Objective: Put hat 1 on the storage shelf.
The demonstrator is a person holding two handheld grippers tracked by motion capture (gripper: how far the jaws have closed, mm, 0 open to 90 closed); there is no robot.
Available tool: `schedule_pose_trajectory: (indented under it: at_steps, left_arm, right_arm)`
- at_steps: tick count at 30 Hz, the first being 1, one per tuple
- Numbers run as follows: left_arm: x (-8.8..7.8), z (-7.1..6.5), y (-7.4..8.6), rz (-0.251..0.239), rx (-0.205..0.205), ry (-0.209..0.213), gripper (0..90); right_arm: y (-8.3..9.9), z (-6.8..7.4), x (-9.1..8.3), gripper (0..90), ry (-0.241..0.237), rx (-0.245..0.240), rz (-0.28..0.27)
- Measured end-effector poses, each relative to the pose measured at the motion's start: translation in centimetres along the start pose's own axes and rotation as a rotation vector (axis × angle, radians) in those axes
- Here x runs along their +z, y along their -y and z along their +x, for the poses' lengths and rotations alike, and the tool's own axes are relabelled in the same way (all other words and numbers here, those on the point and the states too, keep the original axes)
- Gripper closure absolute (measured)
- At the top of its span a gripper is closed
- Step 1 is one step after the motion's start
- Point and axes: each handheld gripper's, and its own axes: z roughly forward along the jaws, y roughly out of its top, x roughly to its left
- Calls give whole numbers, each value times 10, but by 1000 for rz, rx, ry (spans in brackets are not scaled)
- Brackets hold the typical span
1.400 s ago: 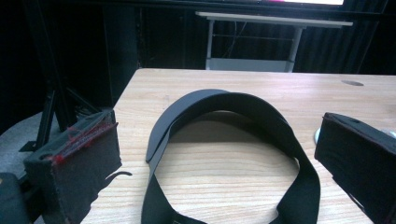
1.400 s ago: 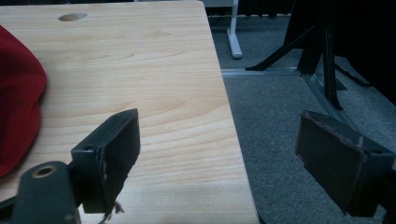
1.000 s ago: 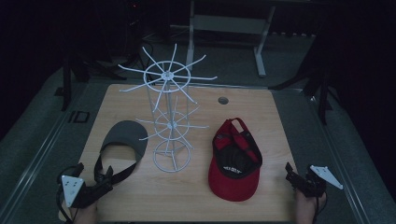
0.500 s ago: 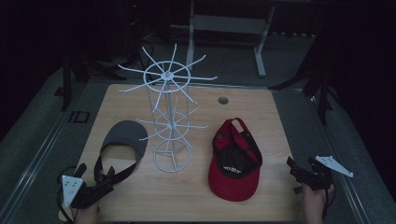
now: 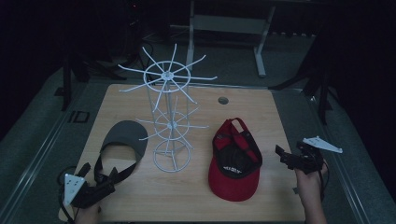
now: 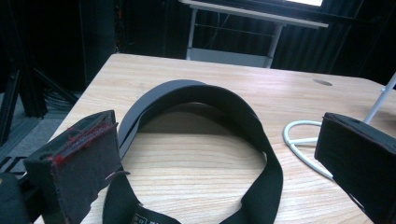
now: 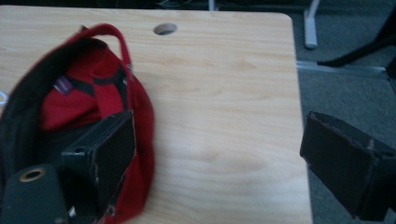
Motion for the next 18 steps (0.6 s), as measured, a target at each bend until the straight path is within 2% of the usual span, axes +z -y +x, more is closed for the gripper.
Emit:
schedule_pose_trajectory:
  at_steps: [1, 3, 9, 15, 18]
  left_arm:
    - [0, 0, 0, -1, -1, 5, 5]
    - [0, -1, 0, 2, 5, 5, 5]
    - [-1, -1, -1, 3, 0, 10, 5]
    - [-1, 0, -1, 10, 1, 11, 5]
    - [0, 0, -1, 29, 5, 6, 5]
  right_arm:
    - [-4, 3, 2, 103, -21, -5, -1]
    - [-9, 9, 6, 103, -23, -28, 5]
    - [-20, 27, 21, 104, -79, -78, 0]
    - [-21, 40, 42, 103, -135, -102, 26]
    - [-18, 45, 52, 104, -169, -116, 15]
